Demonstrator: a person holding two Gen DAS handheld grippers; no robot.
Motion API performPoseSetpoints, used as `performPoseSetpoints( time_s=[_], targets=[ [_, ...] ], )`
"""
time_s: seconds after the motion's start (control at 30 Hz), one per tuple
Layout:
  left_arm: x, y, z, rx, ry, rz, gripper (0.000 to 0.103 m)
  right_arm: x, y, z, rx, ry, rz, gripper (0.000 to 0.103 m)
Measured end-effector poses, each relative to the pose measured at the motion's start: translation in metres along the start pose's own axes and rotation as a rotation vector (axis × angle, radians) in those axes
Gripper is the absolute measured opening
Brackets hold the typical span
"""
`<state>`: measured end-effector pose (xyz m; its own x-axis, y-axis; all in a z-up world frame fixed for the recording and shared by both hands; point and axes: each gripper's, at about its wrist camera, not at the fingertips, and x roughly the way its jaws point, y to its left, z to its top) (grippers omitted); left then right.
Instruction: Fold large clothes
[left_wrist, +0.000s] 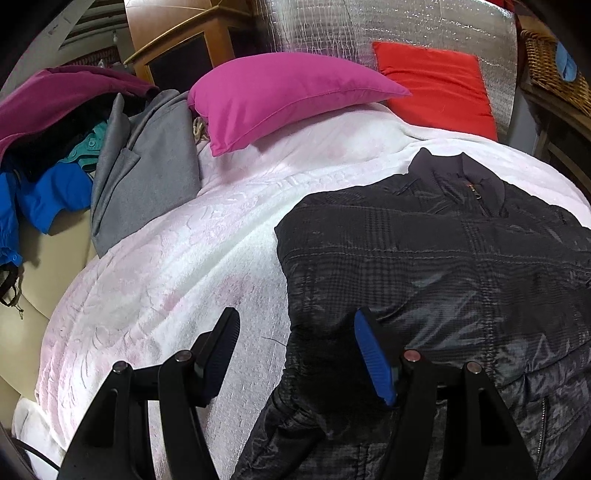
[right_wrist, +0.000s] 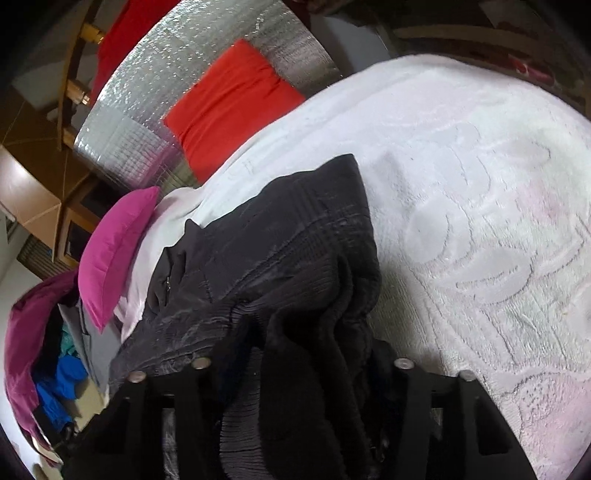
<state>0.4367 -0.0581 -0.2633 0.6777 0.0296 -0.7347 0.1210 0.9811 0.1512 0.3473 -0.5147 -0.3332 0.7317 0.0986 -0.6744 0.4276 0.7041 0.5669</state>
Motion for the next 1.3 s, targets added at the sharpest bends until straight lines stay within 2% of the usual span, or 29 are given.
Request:
performPoseSetpoints(
  time_s=[0.07,0.2,0.23,0.3,0.37,0.43,0.53,0.8,0.87,1.03,1.17,1.3],
  targets=[
    [0.001,0.000,0.000,0.002,0.001,0.001,0.065,-0.007,0.005,0.000,-0.015,-0.035,0.001,0.041],
    [0.003,0.000,0.001,0.001,0.008,0.011,0.065,-0.023,0.018,0.001,-0.074,-0.114,0.017,0.040],
    [0.005,0.000,0.000,-0.001,0.014,0.010,0.065,-0.018,0.018,0.002,-0.077,-0.100,-0.010,0.040],
    [0.008,0.001,0.000,-0.002,0.025,0.012,0.065,0.003,0.004,0.002,-0.024,-0.013,-0.052,0.041],
    [0.010,0.001,-0.001,-0.002,0.036,0.017,0.065,0.005,-0.007,0.005,0.047,0.004,-0.002,0.045],
    [0.011,0.002,-0.001,-0.009,0.041,0.017,0.065,0.000,-0.007,0.007,0.064,0.011,0.016,0.048],
    [0.010,0.005,0.000,-0.020,0.043,0.015,0.065,-0.008,-0.005,0.008,0.062,0.012,0.029,0.066],
    [0.005,0.008,-0.003,-0.024,0.044,0.015,0.066,-0.034,-0.008,0.009,0.064,0.007,0.055,0.071],
    [0.005,0.009,-0.004,-0.026,0.051,0.010,0.069,-0.037,-0.009,0.007,0.060,0.009,0.053,0.072],
    [0.011,0.016,-0.006,-0.048,0.104,-0.019,0.070,-0.040,-0.008,0.005,0.042,0.041,0.057,0.073],
    [0.018,0.032,-0.009,-0.119,0.159,-0.109,0.073,-0.034,-0.008,0.002,0.026,0.076,0.046,0.077],
    [0.022,0.038,-0.013,-0.152,0.187,-0.177,0.074,-0.022,-0.011,-0.003,0.022,0.126,0.044,0.078]
  ],
)
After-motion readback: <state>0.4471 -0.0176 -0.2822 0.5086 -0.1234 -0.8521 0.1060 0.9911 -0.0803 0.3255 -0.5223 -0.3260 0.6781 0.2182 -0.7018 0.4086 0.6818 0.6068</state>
